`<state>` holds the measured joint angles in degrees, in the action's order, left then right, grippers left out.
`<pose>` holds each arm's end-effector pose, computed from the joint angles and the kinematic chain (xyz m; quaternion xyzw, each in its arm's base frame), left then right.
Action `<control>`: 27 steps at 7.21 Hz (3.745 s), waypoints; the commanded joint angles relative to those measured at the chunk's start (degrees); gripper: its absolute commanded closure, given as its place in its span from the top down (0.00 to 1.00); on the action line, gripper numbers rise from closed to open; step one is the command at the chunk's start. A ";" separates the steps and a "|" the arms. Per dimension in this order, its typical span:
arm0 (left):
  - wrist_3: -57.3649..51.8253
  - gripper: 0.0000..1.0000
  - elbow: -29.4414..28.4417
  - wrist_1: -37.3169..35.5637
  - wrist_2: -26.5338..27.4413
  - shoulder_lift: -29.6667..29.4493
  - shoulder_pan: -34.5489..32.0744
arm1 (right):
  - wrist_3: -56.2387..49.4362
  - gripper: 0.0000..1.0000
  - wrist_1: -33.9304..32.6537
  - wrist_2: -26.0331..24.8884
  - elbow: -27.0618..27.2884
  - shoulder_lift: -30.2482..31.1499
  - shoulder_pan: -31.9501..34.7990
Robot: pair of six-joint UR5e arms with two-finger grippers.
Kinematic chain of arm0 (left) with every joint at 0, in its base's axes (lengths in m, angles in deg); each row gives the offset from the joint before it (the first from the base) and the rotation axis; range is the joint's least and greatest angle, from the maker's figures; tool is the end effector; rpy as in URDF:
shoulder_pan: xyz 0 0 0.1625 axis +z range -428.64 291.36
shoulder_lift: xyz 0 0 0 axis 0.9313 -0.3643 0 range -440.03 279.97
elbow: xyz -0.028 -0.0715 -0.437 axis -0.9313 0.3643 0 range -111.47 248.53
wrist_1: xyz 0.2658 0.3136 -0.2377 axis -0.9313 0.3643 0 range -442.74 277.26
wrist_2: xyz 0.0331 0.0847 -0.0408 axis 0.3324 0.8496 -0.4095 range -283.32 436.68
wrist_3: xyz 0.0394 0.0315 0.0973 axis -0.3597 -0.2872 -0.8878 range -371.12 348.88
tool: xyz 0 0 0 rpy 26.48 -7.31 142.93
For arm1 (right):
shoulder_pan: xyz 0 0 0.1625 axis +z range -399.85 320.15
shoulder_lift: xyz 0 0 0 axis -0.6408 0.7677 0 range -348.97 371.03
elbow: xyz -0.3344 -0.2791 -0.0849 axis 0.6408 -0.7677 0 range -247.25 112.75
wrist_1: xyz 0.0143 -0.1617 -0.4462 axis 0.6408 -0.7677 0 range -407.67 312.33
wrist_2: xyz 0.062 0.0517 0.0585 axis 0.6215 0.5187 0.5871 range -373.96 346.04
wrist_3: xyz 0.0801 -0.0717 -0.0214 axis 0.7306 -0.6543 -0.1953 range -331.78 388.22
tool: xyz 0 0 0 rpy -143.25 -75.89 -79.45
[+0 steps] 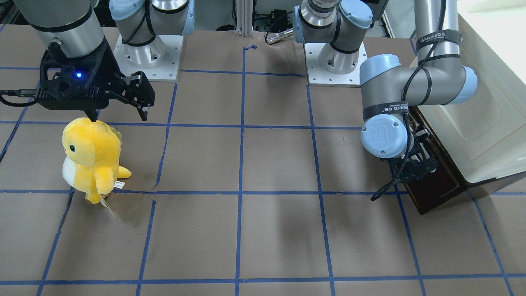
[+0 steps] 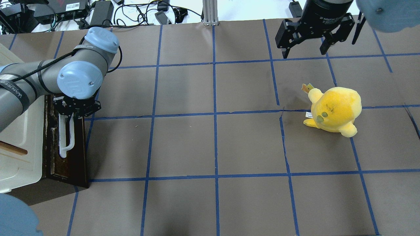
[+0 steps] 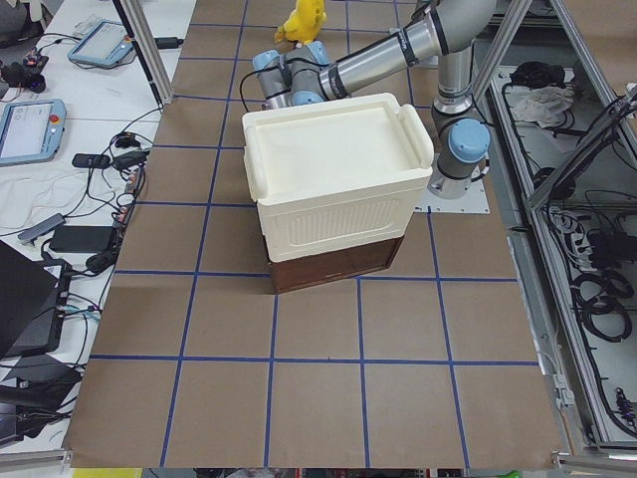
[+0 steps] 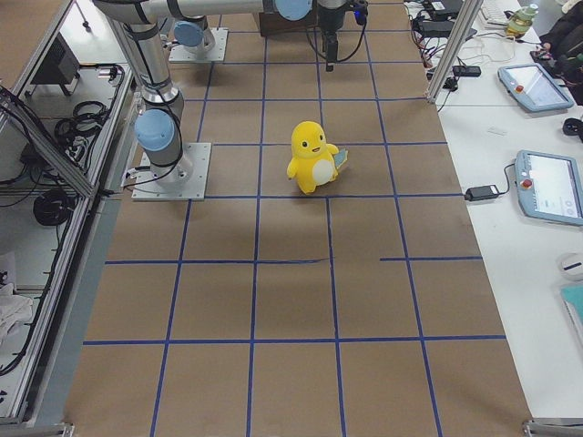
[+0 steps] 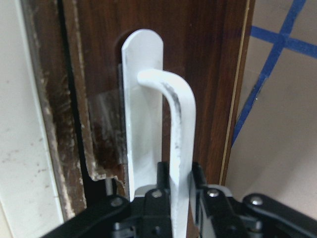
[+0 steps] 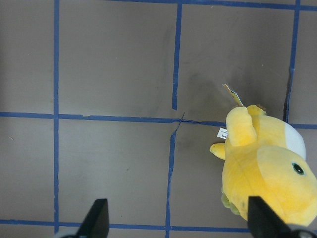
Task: Pull drawer sideways
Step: 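Close the left gripper on the white handle, then pull the handle with the left gripper, sliding the drawer out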
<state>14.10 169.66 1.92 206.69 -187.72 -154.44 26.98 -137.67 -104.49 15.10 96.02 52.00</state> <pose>-0.0193 -0.5951 0.2488 -0.1662 0.9076 0.1269 0.3642 0.1516 -0.5941 0.5208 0.0269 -0.9994 0.0230 0.0045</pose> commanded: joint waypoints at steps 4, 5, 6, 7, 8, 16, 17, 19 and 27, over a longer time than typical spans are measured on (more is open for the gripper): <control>0.79 0.00 -0.84 1.04 0.07 -1.04 -1.37 | 0.00 1.00 0.00 -0.08 0.00 0.00 0.00; 0.88 0.00 -1.63 2.17 0.07 -1.30 -1.47 | 0.00 1.00 0.00 0.00 0.00 0.00 0.00; 0.88 0.00 -2.33 3.22 -0.02 -1.30 -1.64 | 0.00 1.00 0.00 -0.08 0.00 0.00 0.00; 1.84 0.00 -2.60 3.41 -0.02 -1.65 -2.51 | -0.08 1.00 0.00 0.00 0.00 0.00 0.00; 2.98 0.00 -2.69 3.93 -0.02 -1.74 -3.13 | 0.00 1.00 0.00 0.00 0.00 0.00 0.00; 4.75 0.00 -3.57 5.17 -0.81 -2.27 -5.42 | 0.00 1.00 0.00 0.00 0.00 0.00 0.00; 4.92 0.00 -3.74 5.17 -0.81 -2.36 -6.03 | 0.00 1.00 0.00 0.00 0.00 0.00 0.00; 5.19 0.00 -4.01 5.69 -0.90 -2.36 -6.30 | 0.00 1.00 0.00 -0.08 0.00 0.00 0.00; 5.37 0.00 -5.77 6.66 -1.60 -2.88 -7.18 | 0.00 1.00 0.00 0.00 0.00 0.00 0.00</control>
<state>19.46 164.00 8.56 205.13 -190.56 -161.60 26.99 -137.67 -104.51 15.10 96.02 52.00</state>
